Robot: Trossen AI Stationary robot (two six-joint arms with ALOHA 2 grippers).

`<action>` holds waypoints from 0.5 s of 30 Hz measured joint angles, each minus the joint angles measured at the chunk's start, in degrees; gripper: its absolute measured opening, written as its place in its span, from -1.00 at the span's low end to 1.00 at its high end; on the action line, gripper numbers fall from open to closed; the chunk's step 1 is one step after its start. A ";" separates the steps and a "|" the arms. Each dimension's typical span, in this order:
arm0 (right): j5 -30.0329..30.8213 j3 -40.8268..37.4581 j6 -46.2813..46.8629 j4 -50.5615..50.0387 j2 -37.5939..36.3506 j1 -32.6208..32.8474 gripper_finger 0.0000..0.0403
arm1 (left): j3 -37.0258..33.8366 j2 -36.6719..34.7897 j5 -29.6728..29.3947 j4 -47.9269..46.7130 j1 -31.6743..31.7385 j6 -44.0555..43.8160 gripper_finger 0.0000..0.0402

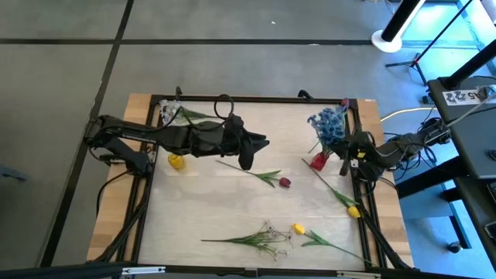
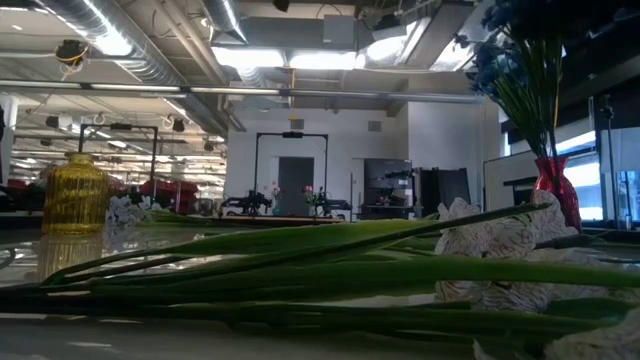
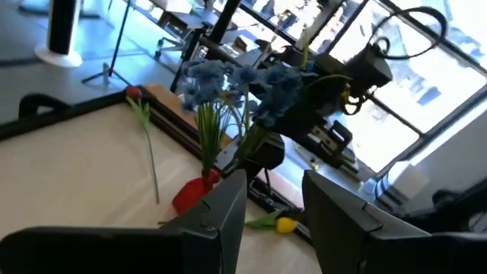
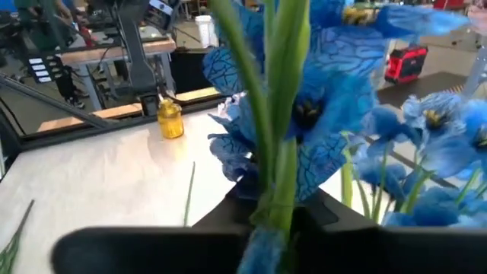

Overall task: Sort flowers into vase by color
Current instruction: Put the blue flower into the red vase

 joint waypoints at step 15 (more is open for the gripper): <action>-2.64 15.03 17.04 -27.75 6.78 -0.02 -0.17 | 0.04 0.04 4.67 -16.02 -0.09 7.61 -0.38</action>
